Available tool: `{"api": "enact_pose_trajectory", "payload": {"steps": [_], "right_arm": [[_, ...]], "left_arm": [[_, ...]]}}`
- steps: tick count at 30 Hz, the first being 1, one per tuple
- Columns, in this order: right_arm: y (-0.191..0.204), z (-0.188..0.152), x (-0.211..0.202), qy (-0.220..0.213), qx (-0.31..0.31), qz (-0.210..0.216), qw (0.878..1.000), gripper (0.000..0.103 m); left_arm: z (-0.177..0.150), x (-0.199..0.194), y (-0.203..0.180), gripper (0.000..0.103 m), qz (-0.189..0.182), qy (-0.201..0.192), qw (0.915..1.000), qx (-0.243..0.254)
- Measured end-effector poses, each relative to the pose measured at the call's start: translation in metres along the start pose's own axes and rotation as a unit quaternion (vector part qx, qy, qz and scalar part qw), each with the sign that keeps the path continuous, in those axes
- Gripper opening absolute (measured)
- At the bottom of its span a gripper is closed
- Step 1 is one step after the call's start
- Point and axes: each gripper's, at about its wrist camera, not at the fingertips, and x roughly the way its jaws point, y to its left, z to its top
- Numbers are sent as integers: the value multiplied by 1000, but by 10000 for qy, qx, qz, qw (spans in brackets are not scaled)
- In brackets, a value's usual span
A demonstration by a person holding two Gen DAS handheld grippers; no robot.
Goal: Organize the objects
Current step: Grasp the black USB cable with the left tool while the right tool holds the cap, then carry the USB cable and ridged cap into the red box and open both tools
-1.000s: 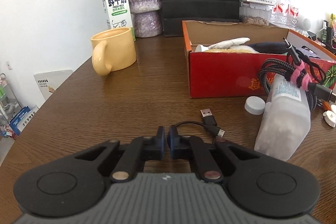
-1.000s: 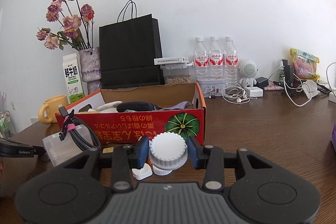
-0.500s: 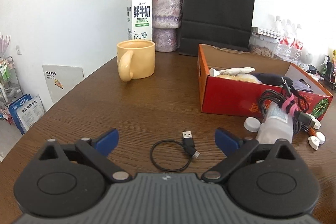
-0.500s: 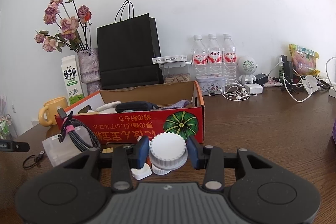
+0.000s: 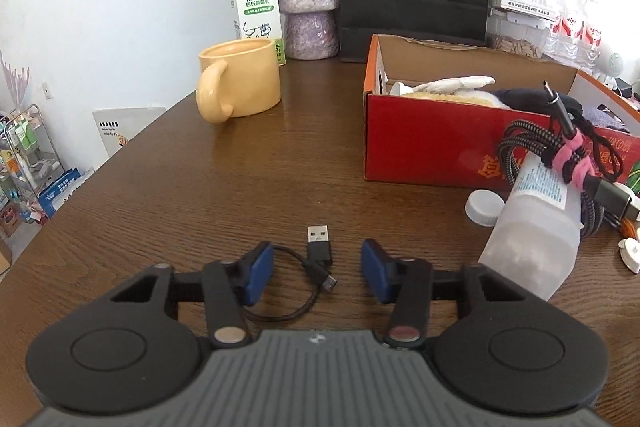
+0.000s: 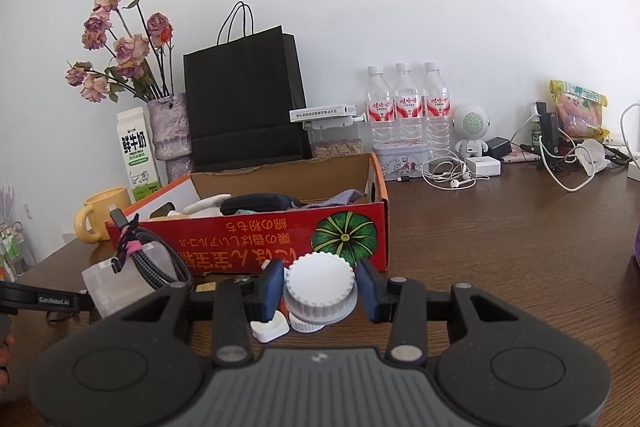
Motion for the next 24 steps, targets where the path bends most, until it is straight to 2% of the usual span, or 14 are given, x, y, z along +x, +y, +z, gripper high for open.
{"api": "enact_pose_trajectory", "payload": {"steps": [1, 2, 6, 16, 20, 24], "right_arm": [[0, 0, 0, 0, 4, 4, 10000, 39], [0, 0, 0, 3, 8, 11, 10000, 39], [-1, 0, 0, 6, 19, 31, 10000, 39], [1, 0, -5, -111, -14, 47, 9999, 39], [3, 0, -8, -205, -76, 88, 9997, 39], [8, 1, -13, -302, -114, 107, 9994, 39]], "left_arm": [[0, -1, -1, 14, -27, 3, 10000, -1], [-1, -2, -1, 13, -73, 6, 10000, -4], [-11, -18, 3, 13, -250, -150, 9995, -82], [-34, -99, 15, 13, -665, -1115, 9914, 189], [-32, -119, 10, 13, -818, -1422, 9862, 238], [-25, -123, 2, 13, -935, -1545, 9833, 221]]}}
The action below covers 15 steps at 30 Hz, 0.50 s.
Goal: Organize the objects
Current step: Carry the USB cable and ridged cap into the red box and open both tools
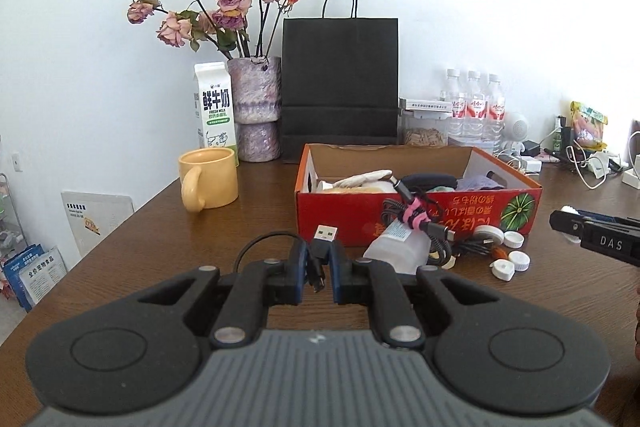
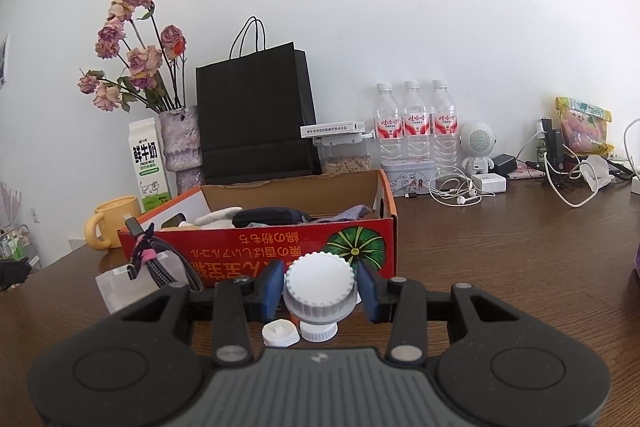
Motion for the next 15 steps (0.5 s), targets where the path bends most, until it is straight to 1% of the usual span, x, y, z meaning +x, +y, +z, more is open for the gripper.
{"api": "enact_pose_trajectory", "payload": {"steps": [3, 7, 11, 15], "right_arm": [[7, 7, -5, -203, -50, 118, 9997, 39], [22, 30, -3, -477, -167, 292, 9983, 39], [38, 57, 11, -701, -330, 365, 9963, 39], [46, 77, 34, -751, -396, 345, 9958, 39]], "left_arm": [[9, 1, -7, 13, -110, -129, 9999, -12], [28, 7, -20, 13, -276, -364, 9989, 45], [49, 19, -35, 13, -441, -585, 9973, 91], [68, 38, -45, 13, -515, -722, 9960, -42]]}}
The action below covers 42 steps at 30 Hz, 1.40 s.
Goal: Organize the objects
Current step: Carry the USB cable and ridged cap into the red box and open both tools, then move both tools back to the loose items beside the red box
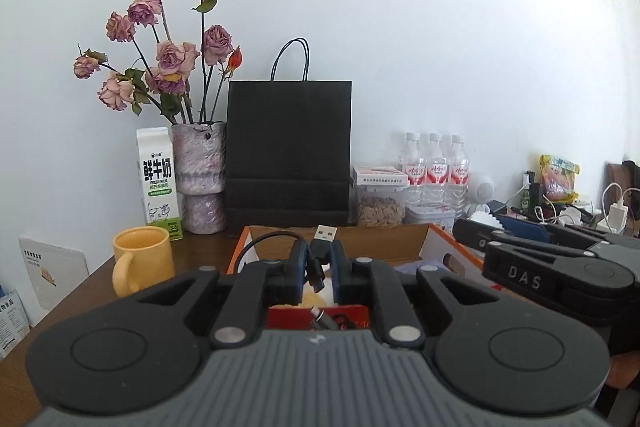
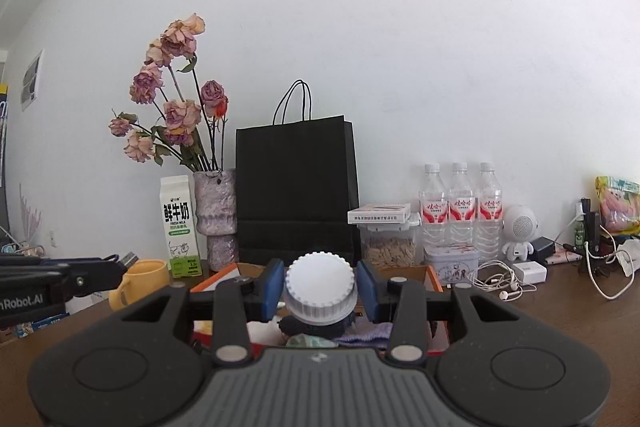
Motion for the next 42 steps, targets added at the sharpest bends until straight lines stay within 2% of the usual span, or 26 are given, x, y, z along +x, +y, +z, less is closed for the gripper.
{"api": "enact_pose_trajectory", "payload": {"steps": [5, 10, 17, 24, 25, 26, 27, 28, 29, 30, 32, 33, 42], "right_arm": [[1, 8, 37, 48, -127, -63, 9999, 39], [-11, 4, 74, 269, 59, -46, 9996, 39], [-26, -13, 111, 617, 98, -120, 9980, 39], [-33, -25, 127, 918, 132, -149, 9956, 39], [-34, -26, 127, 970, 137, -142, 9951, 39], [-34, -27, 127, 1007, 134, -134, 9947, 45], [-33, -28, 127, 1048, 120, -150, 9943, 59], [-33, -28, 126, 1061, 92, -202, 9941, 65], [-32, -29, 126, 1051, 63, -240, 9942, 73], [-31, -29, 125, 1036, 39, -270, 9942, 83], [-31, -28, 123, 980, 72, -293, 9947, 98], [-32, -28, 122, 954, 100, -290, 9950, 102], [-31, -28, 119, 982, 133, -325, 9946, 102]], "left_arm": [[14, 36, -6, 13, -22, 16, 9999, -133], [26, 76, -12, 13, 84, 75, 9997, -200], [25, 131, -8, 13, 256, 602, 9971, -399], [13, 154, 0, 14, 300, 1044, 9932, -423], [12, 156, 1, 24, 304, 1104, 9925, -438], [11, 156, 1, 54, 303, 1167, 9917, -443], [10, 155, 0, 70, 309, 1175, 9916, -447], [9, 153, -1, 91, 325, 1113, 9923, -438], [10, 151, -2, 99, 370, 1047, 9930, -405], [10, 149, -4, 103, 401, 1002, 9935, -370], [11, 147, -4, 103, 406, 941, 9940, -376], [11, 146, -4, 103, 402, 945, 9939, -394], [10, 141, -4, 103, 348, 856, 9948, -434]]}}
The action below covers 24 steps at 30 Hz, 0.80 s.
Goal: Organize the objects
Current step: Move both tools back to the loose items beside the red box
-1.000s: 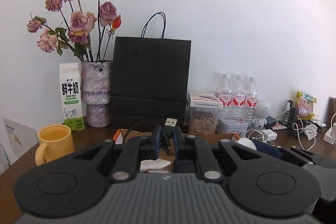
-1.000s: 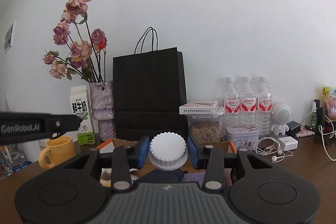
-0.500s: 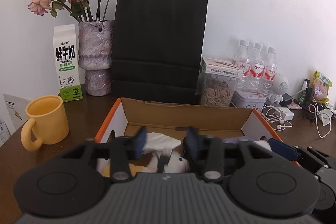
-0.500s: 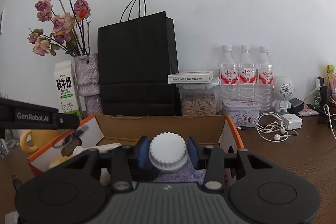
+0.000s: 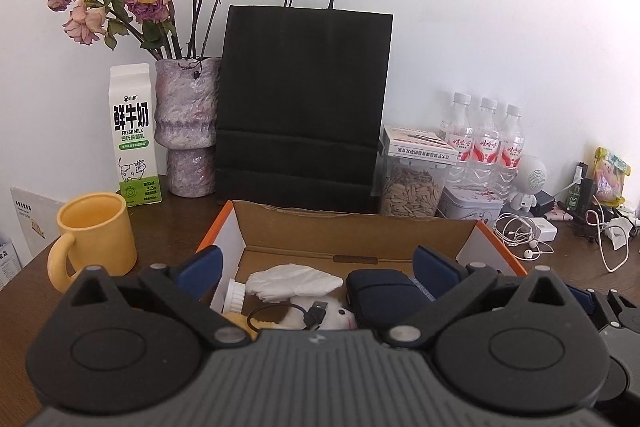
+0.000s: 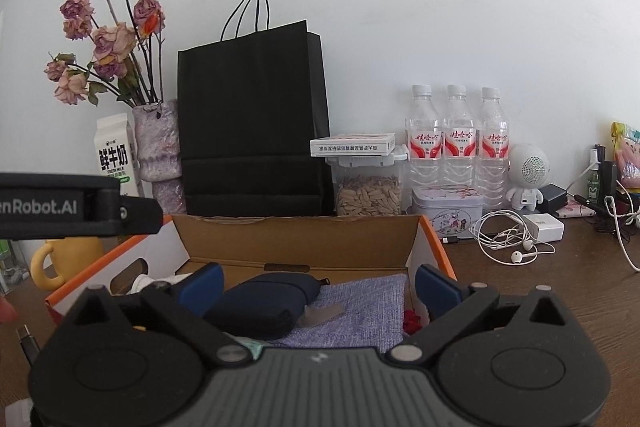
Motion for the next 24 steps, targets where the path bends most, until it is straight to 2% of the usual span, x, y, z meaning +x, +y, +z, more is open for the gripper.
{"api": "enact_pose_trajectory", "payload": {"steps": [10, 14, 17, 24], "right_arm": [[5, -1, -21, -175, -222, -57, 9996, 102], [5, -4, -41, -231, -354, -55, 9991, 102], [2, -9, -57, -191, -386, -16, 9991, 102], [4, -23, -88, 67, -563, -36, 9984, 102]], "left_arm": [[-7, -31, 3, 103, -200, -450, 9988, 50], [-16, -54, 5, 103, -367, -624, 9969, 302], [-25, -69, 10, 103, -435, -664, 9960, 409], [-52, -97, 26, 103, -440, -634, 9965, 324]]}}
